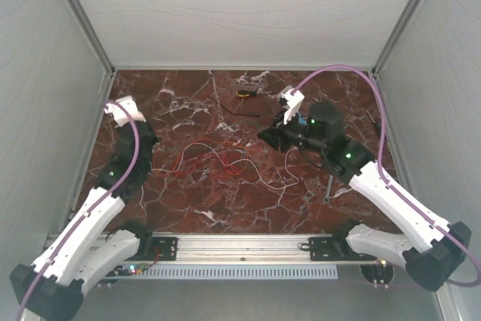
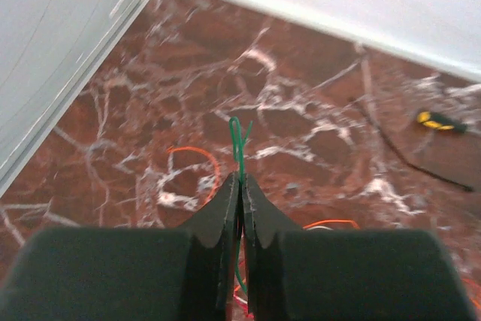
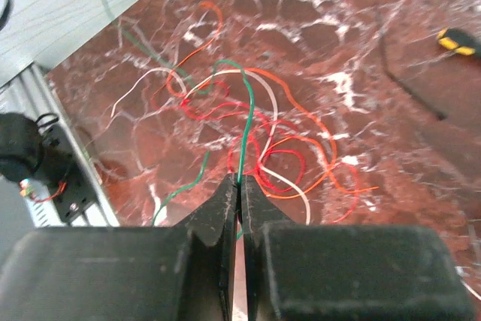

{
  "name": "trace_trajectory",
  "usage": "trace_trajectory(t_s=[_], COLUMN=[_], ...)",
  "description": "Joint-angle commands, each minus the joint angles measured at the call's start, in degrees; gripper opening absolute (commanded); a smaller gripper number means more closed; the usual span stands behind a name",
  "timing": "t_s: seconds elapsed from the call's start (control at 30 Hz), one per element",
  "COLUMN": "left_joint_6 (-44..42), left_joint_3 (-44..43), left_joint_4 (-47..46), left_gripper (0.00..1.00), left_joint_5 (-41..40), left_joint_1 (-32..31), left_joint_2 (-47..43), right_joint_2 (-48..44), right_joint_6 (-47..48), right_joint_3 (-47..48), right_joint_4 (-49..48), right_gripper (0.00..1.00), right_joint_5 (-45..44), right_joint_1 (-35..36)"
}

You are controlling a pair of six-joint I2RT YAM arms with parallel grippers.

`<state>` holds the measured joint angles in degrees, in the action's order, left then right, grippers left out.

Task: Zip-tie the wires
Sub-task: Straighten the cable at the center of the board.

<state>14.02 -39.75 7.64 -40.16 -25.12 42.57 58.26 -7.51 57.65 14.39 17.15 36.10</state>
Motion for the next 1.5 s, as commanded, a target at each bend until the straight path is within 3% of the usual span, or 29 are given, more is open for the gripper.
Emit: trace_trajectory(t_s=[0.0, 0.33, 0.63, 0.77, 1.27, 1.33, 1.47], left_joint_6=[4.05, 4.51, 4.08, 4.23, 6.37, 6.46, 6.73], left_joint_3=[-3.24, -5.73, -4.51, -2.94, -2.85, -2.64, -2.31], left_joint_4=[2.24, 1.56, -2.56, -3.98, 1.33, 1.40, 1.74], left_gripper=[0.00, 0.00, 0.00, 0.00, 0.01, 0.06, 0.16], left_joint_5=[9.01, 10.13, 14.65, 16.95, 21.18, 21.55, 21.83], left_joint_1=[8.79, 18.25, 19.12, 19.14, 19.15, 19.12, 19.14], left_joint_2=[6.18, 15.17, 18.14, 18.60, 22.51, 22.73, 23.20], right_joint_2=[3.33, 18.87, 31.90, 34.92, 39.61, 39.56, 39.24], right_joint_6=[-3.31, -6.33, -4.16, -3.56, -7.13, -7.17, -7.30], right_joint_3=[0.13, 4.22, 10.26, 11.57, 10.97, 10.82, 10.86], right_joint_4=[-1.93, -2.17, -0.26, 0.25, 2.75, 2.57, 2.63], right_gripper=[0.00, 0.00, 0.00, 0.00, 0.00, 0.02, 0.17], right_joint_5=[4.63, 3.16, -0.12, -3.13, 1.08, 1.31, 2.04], right_joint_1=[2.88, 3.76, 3.67, 2.85, 2.50, 2.49, 2.50])
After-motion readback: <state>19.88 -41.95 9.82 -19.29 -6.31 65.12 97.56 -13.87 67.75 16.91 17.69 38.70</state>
